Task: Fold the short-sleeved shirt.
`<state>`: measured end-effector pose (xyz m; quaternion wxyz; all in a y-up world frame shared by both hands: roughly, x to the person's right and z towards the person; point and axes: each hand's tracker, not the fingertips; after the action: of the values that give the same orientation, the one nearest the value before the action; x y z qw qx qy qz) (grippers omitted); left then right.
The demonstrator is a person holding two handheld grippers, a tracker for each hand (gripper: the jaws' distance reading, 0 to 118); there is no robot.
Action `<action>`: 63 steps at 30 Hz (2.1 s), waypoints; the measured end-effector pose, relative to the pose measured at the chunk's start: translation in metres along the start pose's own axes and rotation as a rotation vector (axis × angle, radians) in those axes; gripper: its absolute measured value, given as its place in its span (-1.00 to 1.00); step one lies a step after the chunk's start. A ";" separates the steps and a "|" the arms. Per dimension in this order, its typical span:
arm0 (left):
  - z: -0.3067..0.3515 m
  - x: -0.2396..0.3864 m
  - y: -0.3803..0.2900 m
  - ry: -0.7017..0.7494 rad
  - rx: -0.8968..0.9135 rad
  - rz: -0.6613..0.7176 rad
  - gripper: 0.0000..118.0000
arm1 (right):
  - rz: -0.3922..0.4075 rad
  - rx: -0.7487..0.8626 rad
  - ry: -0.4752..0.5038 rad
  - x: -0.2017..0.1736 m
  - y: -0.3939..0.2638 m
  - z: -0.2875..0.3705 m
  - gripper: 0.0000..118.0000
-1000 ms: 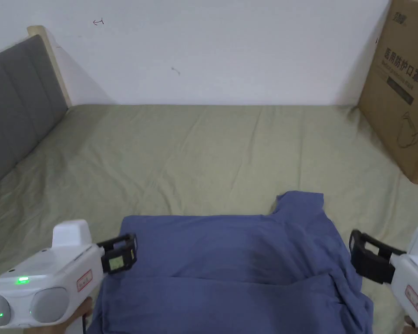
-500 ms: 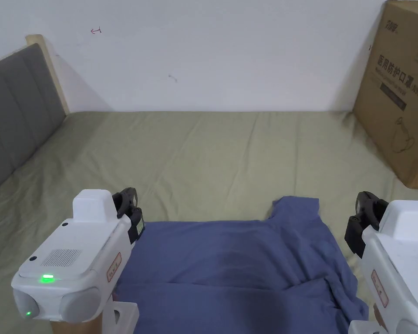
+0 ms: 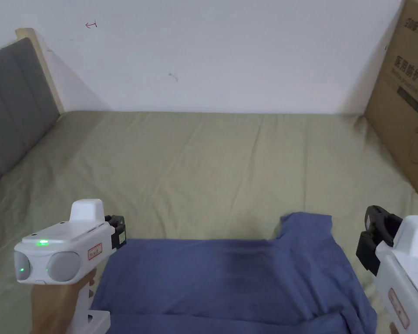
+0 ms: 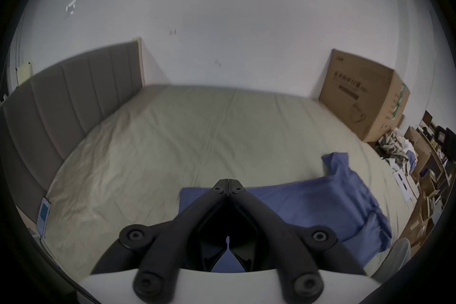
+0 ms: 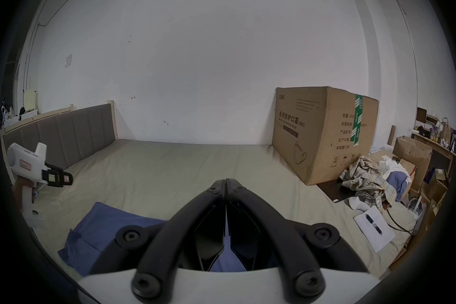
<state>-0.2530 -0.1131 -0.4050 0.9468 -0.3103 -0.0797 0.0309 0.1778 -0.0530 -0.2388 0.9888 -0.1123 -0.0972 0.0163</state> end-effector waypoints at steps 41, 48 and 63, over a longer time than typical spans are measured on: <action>-0.123 -0.035 -0.003 0.011 -0.235 0.021 -0.98 | -0.028 -0.834 -0.005 0.034 -0.159 -0.301 -0.29; -0.112 -0.040 -0.016 0.036 -0.243 0.053 -0.98 | 0.017 -0.706 0.015 0.035 -0.134 -0.270 -0.98; 0.022 -0.061 -0.054 0.039 -0.204 0.112 -0.98 | -0.137 -0.421 0.173 0.093 -0.055 -0.027 -0.98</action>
<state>-0.3160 -0.1501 -0.3635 0.9084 -0.4097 -0.0467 0.0694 0.2750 -0.1077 -0.2345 0.9470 -0.3102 -0.0209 -0.0811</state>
